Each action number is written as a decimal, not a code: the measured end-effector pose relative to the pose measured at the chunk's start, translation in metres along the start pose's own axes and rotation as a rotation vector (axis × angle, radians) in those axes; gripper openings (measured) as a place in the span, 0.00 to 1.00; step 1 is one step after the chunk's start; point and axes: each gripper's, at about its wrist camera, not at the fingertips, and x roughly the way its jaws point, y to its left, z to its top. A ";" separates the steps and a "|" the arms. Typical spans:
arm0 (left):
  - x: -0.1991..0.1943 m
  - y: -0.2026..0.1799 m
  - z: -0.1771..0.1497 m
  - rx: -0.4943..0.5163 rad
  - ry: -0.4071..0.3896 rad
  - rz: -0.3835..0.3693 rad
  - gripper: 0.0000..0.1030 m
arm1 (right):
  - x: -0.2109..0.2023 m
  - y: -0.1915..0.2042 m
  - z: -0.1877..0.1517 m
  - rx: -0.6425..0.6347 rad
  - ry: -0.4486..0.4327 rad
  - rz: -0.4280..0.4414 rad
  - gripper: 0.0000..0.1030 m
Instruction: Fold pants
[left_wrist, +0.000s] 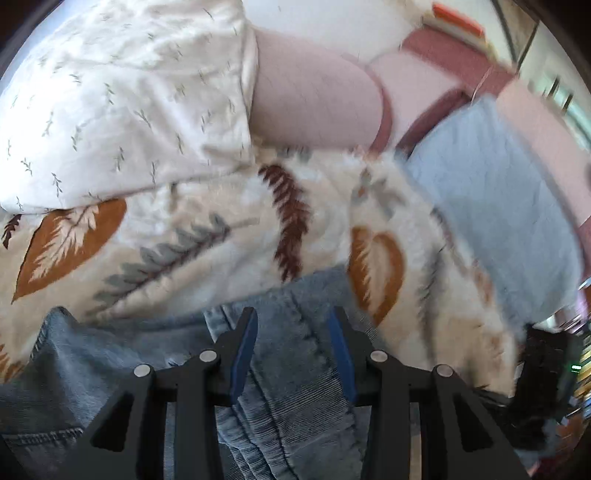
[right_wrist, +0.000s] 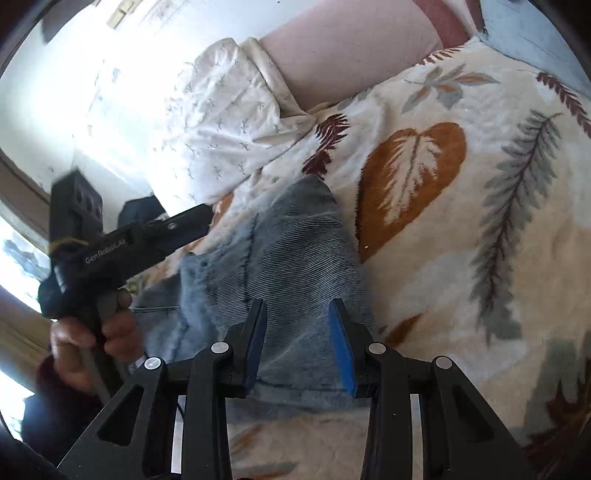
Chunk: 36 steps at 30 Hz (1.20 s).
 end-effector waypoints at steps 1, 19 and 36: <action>0.008 -0.003 -0.005 0.018 0.034 0.038 0.41 | 0.008 0.005 -0.002 -0.022 0.023 -0.009 0.34; -0.012 0.017 -0.060 -0.057 0.048 0.195 0.37 | 0.014 -0.002 -0.035 -0.181 0.308 -0.061 0.33; -0.024 0.006 -0.115 -0.260 0.046 0.070 0.37 | 0.000 -0.001 -0.013 -0.115 0.226 -0.051 0.38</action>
